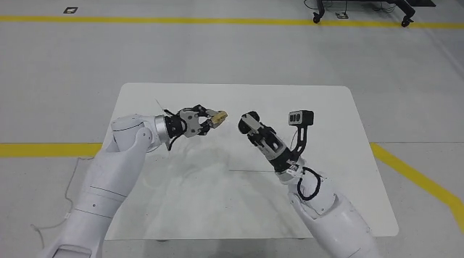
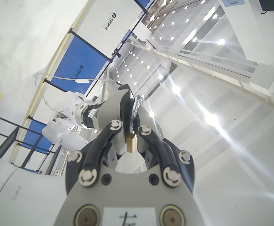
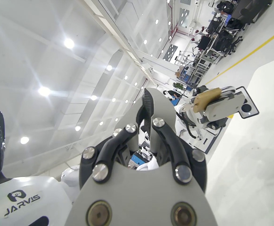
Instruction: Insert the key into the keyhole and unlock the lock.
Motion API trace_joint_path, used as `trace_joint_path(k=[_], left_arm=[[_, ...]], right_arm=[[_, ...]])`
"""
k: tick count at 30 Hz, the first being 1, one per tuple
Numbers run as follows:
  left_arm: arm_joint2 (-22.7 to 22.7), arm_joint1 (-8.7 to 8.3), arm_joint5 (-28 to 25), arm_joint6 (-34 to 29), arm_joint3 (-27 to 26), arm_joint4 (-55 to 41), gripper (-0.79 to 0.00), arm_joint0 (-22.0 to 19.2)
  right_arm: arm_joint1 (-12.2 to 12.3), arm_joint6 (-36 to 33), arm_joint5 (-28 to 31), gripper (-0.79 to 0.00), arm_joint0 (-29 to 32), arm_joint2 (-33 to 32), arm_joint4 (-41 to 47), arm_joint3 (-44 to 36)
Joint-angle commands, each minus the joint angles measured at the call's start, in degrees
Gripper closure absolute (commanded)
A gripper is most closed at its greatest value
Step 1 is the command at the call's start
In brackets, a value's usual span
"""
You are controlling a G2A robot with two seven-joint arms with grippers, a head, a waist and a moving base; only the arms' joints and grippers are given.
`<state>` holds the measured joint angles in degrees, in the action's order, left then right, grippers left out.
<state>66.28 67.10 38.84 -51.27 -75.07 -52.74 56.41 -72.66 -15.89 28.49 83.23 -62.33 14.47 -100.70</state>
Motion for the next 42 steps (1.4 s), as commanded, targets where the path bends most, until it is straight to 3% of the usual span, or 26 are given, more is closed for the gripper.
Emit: trace_joint_path(k=[1, 13, 19, 27, 28, 29, 30, 31, 37, 39, 42], left_arm=[[-0.54, 0.00, -0.31, -0.34, 0.20, 0.43, 0.000, -0.24], [-1.00, -0.27, -2.83, 1.44, 0.09, 2.47, 0.000, -0.52], [-0.92, -0.46, -3.33, 1.66, -0.14, 2.85, 0.000, -0.36], [-0.71, -0.63, -4.42, 2.46, -0.71, 2.91, 0.000, -0.04], [-0.60, -0.65, -4.81, 2.56, -0.82, 2.86, 0.000, 0.02], [-0.46, -0.68, -5.38, 2.80, -0.95, 3.00, 0.000, 0.09], [-0.37, -0.70, -5.78, 2.95, -1.06, 3.04, 0.000, 0.20], [-0.28, -0.73, -6.31, 3.11, -1.24, 3.21, 0.000, 0.27], [0.13, -0.84, -8.53, 3.37, -2.05, 3.40, 0.000, 0.79], [0.23, -0.91, -9.78, 3.14, -2.53, 3.89, 0.000, 0.99], [0.26, -1.01, -11.22, 2.04, -3.11, 4.45, 0.000, 1.24]], right_arm=[[-0.20, 0.65, -0.67, 0.000, -0.73, 0.60, -0.98, 0.45], [-1.10, 5.57, -5.13, 0.000, -2.03, 3.82, -12.47, 1.24], [-2.05, 10.04, -10.96, 0.000, -4.28, 5.74, -14.70, 3.46], [-2.49, 12.76, -12.41, 0.000, -3.64, 5.74, -15.97, 2.36], [-2.45, 12.41, -12.11, -0.249, -2.82, 5.74, -15.41, 1.23], [-2.36, 11.48, -11.68, -0.597, -2.01, 5.64, -14.69, -0.02], [-2.25, 10.18, -11.38, -0.736, -1.21, 5.47, -13.69, -1.02], [-2.13, 7.96, -11.09, -0.785, -0.42, 5.39, -11.40, -2.06], [-1.48, -5.19, -14.44, -0.782, 0.82, 2.89, 5.57, -2.91], [-1.44, -9.52, -17.21, -0.582, 0.01, 2.61, 11.48, -1.75], [-1.57, -12.29, -19.63, -0.576, -1.64, 2.74, 15.09, 0.35]])
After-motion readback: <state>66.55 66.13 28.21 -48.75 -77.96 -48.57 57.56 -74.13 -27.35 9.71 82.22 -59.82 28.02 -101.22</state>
